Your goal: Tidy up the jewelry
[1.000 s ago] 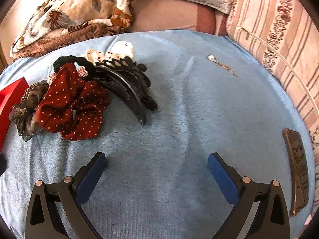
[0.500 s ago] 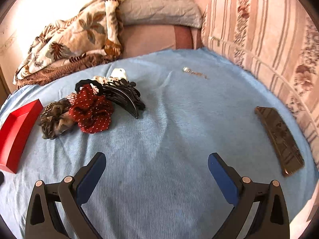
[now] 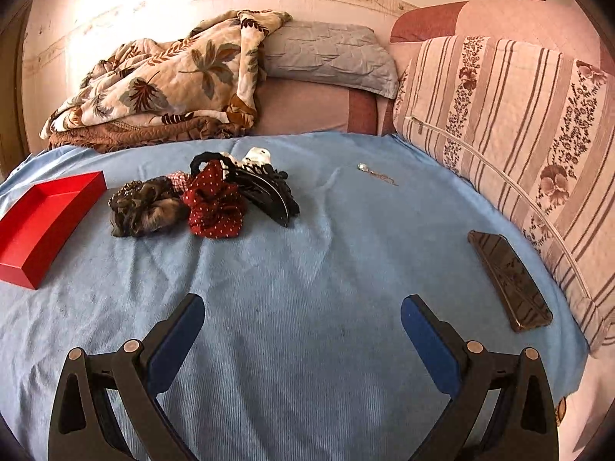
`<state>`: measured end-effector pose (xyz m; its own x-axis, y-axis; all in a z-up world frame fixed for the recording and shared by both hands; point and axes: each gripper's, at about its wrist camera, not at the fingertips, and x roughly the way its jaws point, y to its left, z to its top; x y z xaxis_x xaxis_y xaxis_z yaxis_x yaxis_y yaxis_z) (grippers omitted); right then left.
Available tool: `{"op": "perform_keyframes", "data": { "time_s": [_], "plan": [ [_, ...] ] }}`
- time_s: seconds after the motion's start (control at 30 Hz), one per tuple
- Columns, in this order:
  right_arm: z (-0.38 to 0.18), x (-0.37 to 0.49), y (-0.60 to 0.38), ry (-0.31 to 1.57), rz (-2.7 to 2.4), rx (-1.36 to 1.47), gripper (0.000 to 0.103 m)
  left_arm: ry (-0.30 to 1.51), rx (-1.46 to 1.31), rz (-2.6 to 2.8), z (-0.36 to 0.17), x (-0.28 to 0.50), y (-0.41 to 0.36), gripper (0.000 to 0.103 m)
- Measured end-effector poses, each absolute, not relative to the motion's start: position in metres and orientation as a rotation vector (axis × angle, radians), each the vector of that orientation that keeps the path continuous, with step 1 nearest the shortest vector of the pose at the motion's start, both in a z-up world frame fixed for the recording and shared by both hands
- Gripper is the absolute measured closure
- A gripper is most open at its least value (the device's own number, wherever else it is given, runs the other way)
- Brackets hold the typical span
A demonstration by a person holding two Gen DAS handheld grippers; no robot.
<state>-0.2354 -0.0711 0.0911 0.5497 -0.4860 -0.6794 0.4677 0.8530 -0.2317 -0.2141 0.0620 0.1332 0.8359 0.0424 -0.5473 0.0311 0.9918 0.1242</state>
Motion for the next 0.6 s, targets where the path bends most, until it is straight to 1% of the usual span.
{"op": "perform_keyframes", "data": {
  "time_s": [0.27,0.6],
  "plan": [
    [0.092,-0.25,-0.062,0.823,-0.577,-0.043,0.0,0.592,0.088,-0.031,0.138,-0.225,0.066,0.0],
    [0.111,-0.262,-0.045,0.806,-0.558,-0.077,0.0,0.594,0.06,-0.031,0.146,-0.235,0.075,0.0]
  ]
}}
